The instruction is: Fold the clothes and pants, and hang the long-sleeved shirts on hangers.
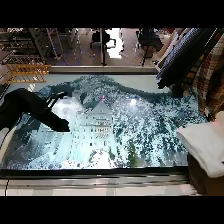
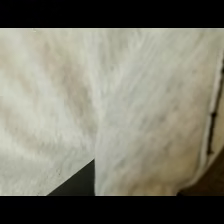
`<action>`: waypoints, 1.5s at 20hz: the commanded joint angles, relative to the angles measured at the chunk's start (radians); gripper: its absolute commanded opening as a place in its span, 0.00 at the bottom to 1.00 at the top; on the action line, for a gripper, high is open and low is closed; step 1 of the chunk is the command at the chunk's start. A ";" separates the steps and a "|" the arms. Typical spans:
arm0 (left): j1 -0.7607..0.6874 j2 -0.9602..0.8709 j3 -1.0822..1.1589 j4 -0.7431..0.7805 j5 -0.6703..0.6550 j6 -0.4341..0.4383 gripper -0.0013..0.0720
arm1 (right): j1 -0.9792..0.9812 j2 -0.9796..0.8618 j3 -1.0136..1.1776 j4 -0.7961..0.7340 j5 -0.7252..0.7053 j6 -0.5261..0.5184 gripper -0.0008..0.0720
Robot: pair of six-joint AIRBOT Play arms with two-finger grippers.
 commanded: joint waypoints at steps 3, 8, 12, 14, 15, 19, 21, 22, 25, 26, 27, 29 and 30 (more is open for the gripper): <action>-0.004 -0.004 -0.002 0.000 0.008 0.000 0.04 | -0.021 0.000 -0.036 -0.384 0.053 0.146 0.90; 0.019 0.003 0.011 0.219 0.096 -0.010 0.04 | 0.039 0.000 0.228 -0.349 0.325 0.120 0.96; 0.068 0.059 0.012 0.623 0.055 -0.174 0.04 | 0.292 0.000 0.380 -0.009 0.358 0.120 0.87; 0.126 0.119 0.012 0.753 -0.019 -0.256 0.04 | 0.514 -0.001 0.370 0.059 0.278 0.102 0.86; 0.165 0.154 0.011 0.764 -0.084 -0.271 0.04 | 0.626 -0.001 0.355 0.049 0.230 0.063 0.86; 0.308 0.242 0.011 0.763 -0.425 -0.419 0.04 | 1.035 -0.007 0.285 -0.174 -0.095 0.037 0.74; 0.338 0.245 0.011 0.763 -0.439 -0.438 0.04 | 1.154 -0.007 0.280 -0.285 -0.263 0.029 0.22; 0.345 0.244 0.011 0.763 -0.439 -0.438 0.04 | 1.187 -0.007 0.280 -0.311 -0.337 0.015 0.06; 0.345 0.244 0.011 0.763 -0.439 -0.438 0.04 | 1.213 -0.007 0.280 -0.300 -0.508 -0.003 0.07; 0.344 0.244 0.011 0.763 -0.439 -0.438 0.04 | 1.213 -0.007 0.280 -0.291 -0.534 -0.003 0.12; 0.344 0.244 0.011 0.763 -0.439 -0.438 0.04 | 1.213 -0.007 0.280 -0.291 -0.549 -0.003 0.12; 0.345 0.244 0.011 0.763 -0.439 -0.438 0.04 | 1.213 -0.007 0.280 -0.291 -0.566 -0.003 0.12; 0.345 0.244 0.011 0.763 -0.439 -0.438 0.04 | 1.213 -0.007 0.280 -0.291 -0.568 -0.003 0.12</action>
